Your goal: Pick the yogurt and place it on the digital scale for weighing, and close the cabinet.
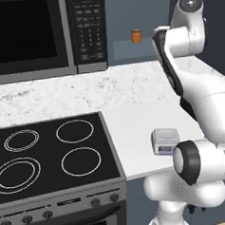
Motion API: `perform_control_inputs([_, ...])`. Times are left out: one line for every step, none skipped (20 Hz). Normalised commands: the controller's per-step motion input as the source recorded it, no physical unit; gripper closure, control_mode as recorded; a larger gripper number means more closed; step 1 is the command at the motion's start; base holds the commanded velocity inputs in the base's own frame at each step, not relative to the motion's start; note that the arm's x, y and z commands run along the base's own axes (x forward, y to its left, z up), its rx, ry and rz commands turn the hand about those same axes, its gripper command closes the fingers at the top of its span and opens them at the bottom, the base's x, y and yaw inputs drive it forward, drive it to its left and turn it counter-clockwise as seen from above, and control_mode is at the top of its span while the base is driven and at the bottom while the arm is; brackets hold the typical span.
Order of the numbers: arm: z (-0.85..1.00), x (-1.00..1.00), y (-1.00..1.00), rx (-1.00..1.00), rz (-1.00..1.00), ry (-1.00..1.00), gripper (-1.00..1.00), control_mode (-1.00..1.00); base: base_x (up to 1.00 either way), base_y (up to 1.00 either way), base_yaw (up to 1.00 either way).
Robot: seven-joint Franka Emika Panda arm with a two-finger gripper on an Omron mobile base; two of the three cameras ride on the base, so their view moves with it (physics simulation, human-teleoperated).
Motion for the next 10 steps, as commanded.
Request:
perform_control_inputs([-0.06, 0.68, 0.0, 0.0, 0.0, 0.0, -1.0, -1.0, 0.0, 0.0, 0.0])
perform_control_inputs([-0.01, 0.71, 0.0, 0.0, 0.0, 0.0, -1.0, -1.0, 0.0, 0.0, 0.0])
perform_control_inputs([0.0, 0.67, 0.0, 0.0, 0.0, 0.0, -1.0, -1.0, 0.0, 0.0, 0.0])
perform_control_inputs([0.0, 0.6, 0.0, 0.0, 0.0, 0.0, -1.0, -1.0, 0.0, 0.0, 0.0])
perform_control_inputs([0.0, 0.59, 0.0, 0.0, 0.0, 0.0, -1.0, -1.0, 0.0, 0.0, 0.0])
perform_control_inputs([0.0, 0.54, 0.0, 0.0, 0.0, -0.02, -1.0, -1.0, 0.0, 0.0, 0.0])
perform_control_inputs([-0.03, 0.51, 0.0, 0.0, 0.0, -0.05, -1.0, -1.0, 0.0, 0.0, 0.0])
perform_control_inputs([-0.09, 0.49, -0.09, 0.0, 0.0, -0.07, -1.0, -1.0, 0.0, 0.0, 0.0])
perform_control_inputs([-0.18, 0.54, -0.12, 0.0, 0.0, -0.04, -1.0, -1.0, 0.0, 0.0, 0.0])
perform_control_inputs([-0.16, 0.4, -0.14, 0.0, 0.0, -0.08, -1.0, -1.0, 0.0, 0.0, 0.0])
